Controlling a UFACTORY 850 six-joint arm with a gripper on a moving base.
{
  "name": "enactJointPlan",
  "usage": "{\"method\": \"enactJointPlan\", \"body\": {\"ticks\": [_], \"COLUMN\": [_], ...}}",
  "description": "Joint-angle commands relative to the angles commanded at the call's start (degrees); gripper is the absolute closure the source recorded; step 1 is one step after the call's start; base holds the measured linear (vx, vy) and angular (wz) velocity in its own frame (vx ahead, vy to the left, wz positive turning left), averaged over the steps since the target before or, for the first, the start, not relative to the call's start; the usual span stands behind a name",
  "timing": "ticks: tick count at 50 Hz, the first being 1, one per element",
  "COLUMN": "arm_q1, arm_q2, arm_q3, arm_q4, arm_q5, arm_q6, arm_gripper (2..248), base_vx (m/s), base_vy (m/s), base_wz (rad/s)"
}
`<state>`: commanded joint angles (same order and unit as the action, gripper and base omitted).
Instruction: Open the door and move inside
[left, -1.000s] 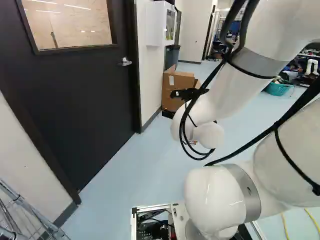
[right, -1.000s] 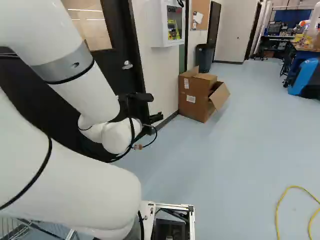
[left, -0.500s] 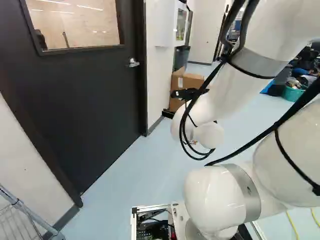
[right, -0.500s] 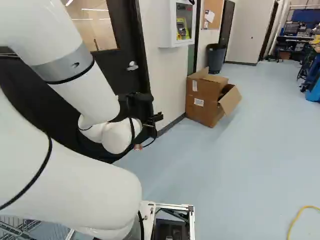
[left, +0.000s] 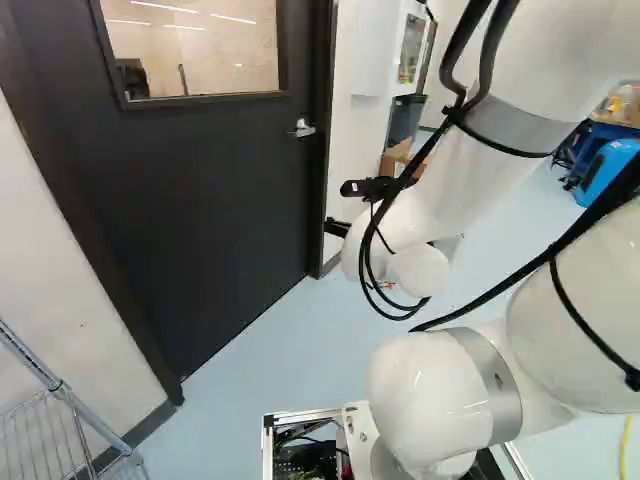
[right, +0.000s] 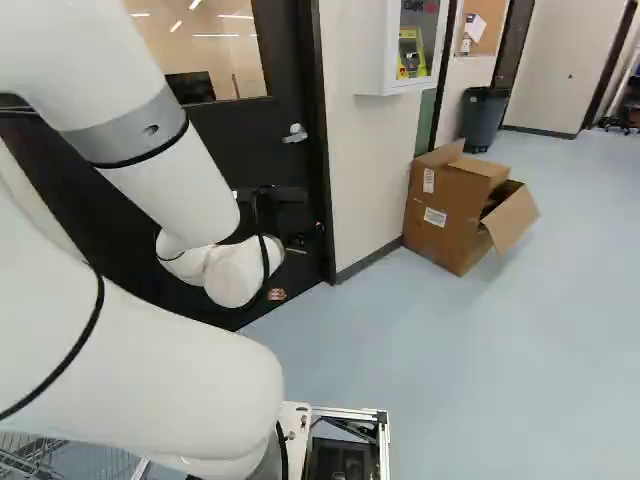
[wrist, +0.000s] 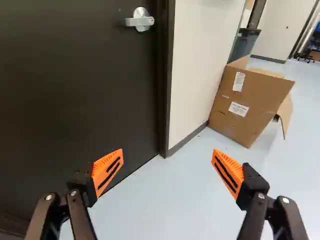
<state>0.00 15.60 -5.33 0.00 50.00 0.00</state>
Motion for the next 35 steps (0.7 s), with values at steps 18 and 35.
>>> {"method": "enactJointPlan", "body": {"ticks": [18,35], "arm_q1": [0.0,0.0], "arm_q2": [0.0,0.0], "arm_q3": [0.0,0.0], "arm_q4": [0.0,0.0], "arm_q5": [0.0,0.0], "arm_q6": [0.0,0.0], "arm_gripper": [3,3], "base_vx": [0.186,0.194], "base_vy": [0.004,-0.025], "base_wz": [0.254,0.165]}}
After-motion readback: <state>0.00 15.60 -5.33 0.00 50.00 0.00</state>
